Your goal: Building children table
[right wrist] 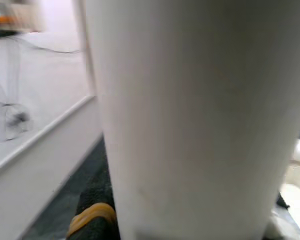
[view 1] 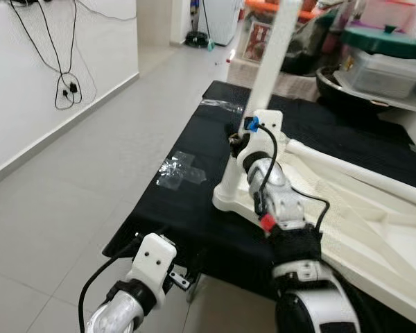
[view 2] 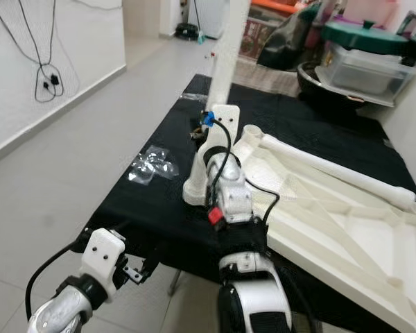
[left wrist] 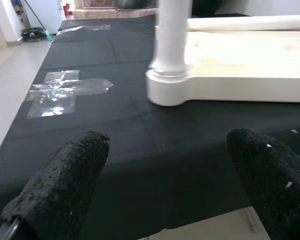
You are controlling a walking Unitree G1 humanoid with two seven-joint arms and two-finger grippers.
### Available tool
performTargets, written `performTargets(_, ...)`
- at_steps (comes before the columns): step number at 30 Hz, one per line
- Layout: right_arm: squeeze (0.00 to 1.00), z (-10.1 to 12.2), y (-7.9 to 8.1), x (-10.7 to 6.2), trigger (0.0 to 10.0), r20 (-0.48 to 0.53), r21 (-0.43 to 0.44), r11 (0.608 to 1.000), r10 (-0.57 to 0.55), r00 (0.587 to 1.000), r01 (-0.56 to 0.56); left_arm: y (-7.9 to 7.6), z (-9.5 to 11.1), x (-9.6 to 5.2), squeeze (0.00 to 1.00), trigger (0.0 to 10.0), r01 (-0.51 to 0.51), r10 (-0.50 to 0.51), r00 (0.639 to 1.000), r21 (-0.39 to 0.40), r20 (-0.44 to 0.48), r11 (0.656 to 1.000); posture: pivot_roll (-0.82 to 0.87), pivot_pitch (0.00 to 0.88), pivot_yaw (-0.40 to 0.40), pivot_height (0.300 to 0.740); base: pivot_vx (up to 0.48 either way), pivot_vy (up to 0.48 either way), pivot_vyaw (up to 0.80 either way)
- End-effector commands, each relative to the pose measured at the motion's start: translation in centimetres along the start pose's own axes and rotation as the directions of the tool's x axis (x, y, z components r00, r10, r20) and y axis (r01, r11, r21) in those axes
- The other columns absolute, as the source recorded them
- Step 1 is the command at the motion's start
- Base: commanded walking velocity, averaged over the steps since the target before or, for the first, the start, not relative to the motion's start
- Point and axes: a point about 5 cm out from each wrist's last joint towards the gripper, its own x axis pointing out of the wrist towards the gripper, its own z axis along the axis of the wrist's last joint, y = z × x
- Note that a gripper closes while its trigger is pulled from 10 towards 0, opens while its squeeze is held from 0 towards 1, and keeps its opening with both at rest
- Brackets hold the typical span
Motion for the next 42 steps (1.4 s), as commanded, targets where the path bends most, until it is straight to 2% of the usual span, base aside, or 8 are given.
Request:
performTargets(1, 0.00, -2.0, -1.7, -0.9, 0.0, -0.079, 0.037, 0.977, -0.209, 0.975, 0.212, -0.2, -0.1, 0.0, 0.00, 10.0, 0.013, -0.013, 1.000, 0.003, -0.008, 1.000, 0.13, 0.043, -0.146, 0.740, 0.000, 0.000, 0.00)
performTargets(5, 0.00, -2.4, -1.0, -1.3, 0.0, -0.093, 0.048, 0.975, -0.214, 0.972, 0.219, -0.2, -0.1, 0.0, 0.00, 10.0, 0.013, -0.013, 1.000, 0.003, -0.006, 1.000, 0.13, 0.047, -0.147, 0.740, 0.000, 0.000, 0.00)
performTargets(6, 0.00, -2.5, -0.2, -1.3, 9.9, -0.088, 0.074, 0.982, -0.165, 0.982, 0.171, -0.2, -0.1, 0.1, 0.00, 10.0, 0.012, -0.012, 1.000, 0.002, -0.006, 1.000, 0.12, 0.047, -0.146, 0.740, 0.000, 0.000, 0.00)
performTargets(10, 0.00, -2.4, 0.8, -1.3, 10.0, -0.066, 0.131, 0.988, -0.069, 0.995, 0.078, -0.3, -0.1, 0.1, 0.00, 10.0, 0.012, -0.012, 1.000, 0.001, -0.007, 1.000, 0.12, 0.048, -0.148, 0.740, 0.000, 0.000, 0.00)
performTargets(11, 1.00, -2.2, 1.3, -1.2, 10.0, -0.034, 0.171, 0.985, 0.025, 0.999, -0.019, -0.3, -0.1, 0.1, 0.00, 10.0, 0.012, -0.012, 1.000, -0.001, -0.007, 1.000, 0.12, 0.048, -0.148, 0.740, 0.000, 0.000, 0.00)
performTargets(16, 1.00, -1.4, 1.3, -1.2, 10.0, 0.026, 0.192, 0.963, 0.189, 0.982, -0.190, -0.4, -0.1, 0.1, 0.00, 10.0, 0.013, -0.013, 1.000, -0.005, -0.007, 1.000, 0.12, 0.047, -0.148, 0.740, 0.000, 0.000, 0.00)
performTargets(17, 0.00, -1.3, 1.0, -0.8, 10.0, 0.025, 0.204, 0.933, 0.299, 0.954, -0.298, -0.4, -0.1, 0.1, 0.00, 10.0, 0.013, -0.013, 1.000, -0.006, -0.007, 1.000, 0.12, 0.047, -0.149, 0.740, 0.000, 0.000, 0.00)
performTargets(42, 0.00, 0.1, -0.3, -1.3, 5.0, -0.139, 0.124, 0.074, 0.989, 0.057, -0.989, -0.5, -0.2, 0.0, 0.00, 10.0, 0.017, -0.017, 1.000, -0.004, -0.009, 1.000, 0.14, 0.040, -0.152, 0.740, 0.000, 0.000, 0.00)
